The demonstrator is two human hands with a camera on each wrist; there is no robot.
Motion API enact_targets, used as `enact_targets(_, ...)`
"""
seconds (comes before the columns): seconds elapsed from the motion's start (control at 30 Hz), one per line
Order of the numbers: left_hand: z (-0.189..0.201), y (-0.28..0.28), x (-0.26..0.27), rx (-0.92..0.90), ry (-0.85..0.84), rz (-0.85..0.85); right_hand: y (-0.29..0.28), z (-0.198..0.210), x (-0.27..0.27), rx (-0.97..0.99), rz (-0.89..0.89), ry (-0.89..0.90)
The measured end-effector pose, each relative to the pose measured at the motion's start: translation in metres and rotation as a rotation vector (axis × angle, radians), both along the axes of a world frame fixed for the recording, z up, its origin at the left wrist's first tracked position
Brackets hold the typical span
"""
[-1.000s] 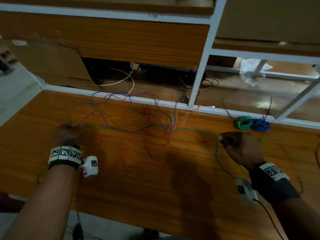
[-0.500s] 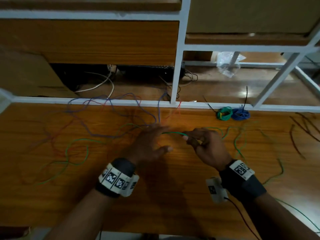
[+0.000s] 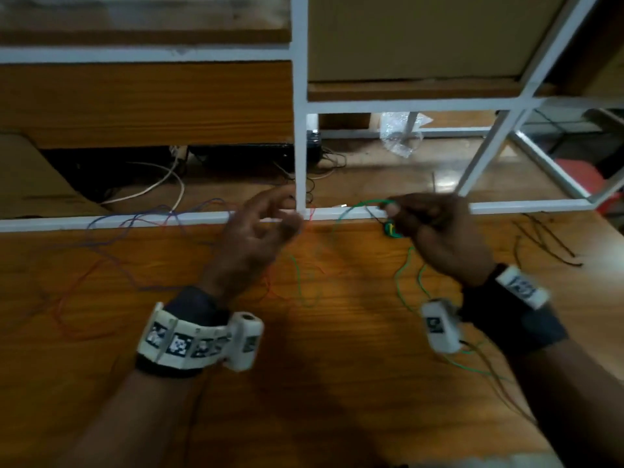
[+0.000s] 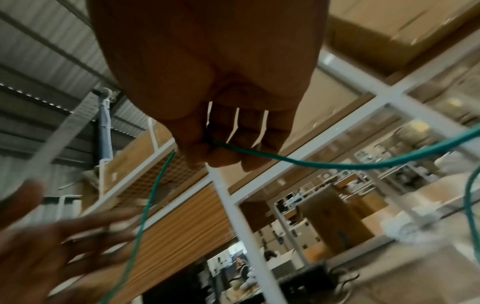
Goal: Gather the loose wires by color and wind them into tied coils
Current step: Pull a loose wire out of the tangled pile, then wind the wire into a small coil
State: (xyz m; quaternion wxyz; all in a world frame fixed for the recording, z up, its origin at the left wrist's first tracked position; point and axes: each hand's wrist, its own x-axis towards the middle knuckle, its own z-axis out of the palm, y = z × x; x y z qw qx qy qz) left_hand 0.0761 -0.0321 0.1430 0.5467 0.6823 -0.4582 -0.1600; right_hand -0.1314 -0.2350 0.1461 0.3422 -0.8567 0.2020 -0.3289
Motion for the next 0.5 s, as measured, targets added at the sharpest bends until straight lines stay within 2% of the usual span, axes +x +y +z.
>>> enact_targets(0.1,0.0,-0.048,-0.052,0.127,-0.24,-0.068,0.01,-0.013,0.005,0.063,0.049,0.022)
enact_targets(0.23,-0.02,-0.077,-0.074,0.077,-0.134,-0.2,-0.001,-0.028,-0.025,0.121,0.046,0.042)
enact_targets(0.3,-0.041,-0.082,-0.065,0.119,-0.269,-0.189,-0.012,-0.045,-0.056,0.126,-0.017,0.118)
enact_targets(0.37,-0.059,-0.082,-0.063,0.258,-0.346,-0.264,-0.021,-0.068,-0.094,0.097,-0.141,0.187)
enact_targets(0.4,-0.067,-0.081,-0.067,0.32,-0.329,-0.308,-0.024,-0.083,-0.115,0.121,-0.204,0.2)
enact_targets(0.5,-0.096,-0.081,-0.092,0.472,-0.103,-0.339,-0.032,-0.126,-0.182,0.258,-0.395,0.28)
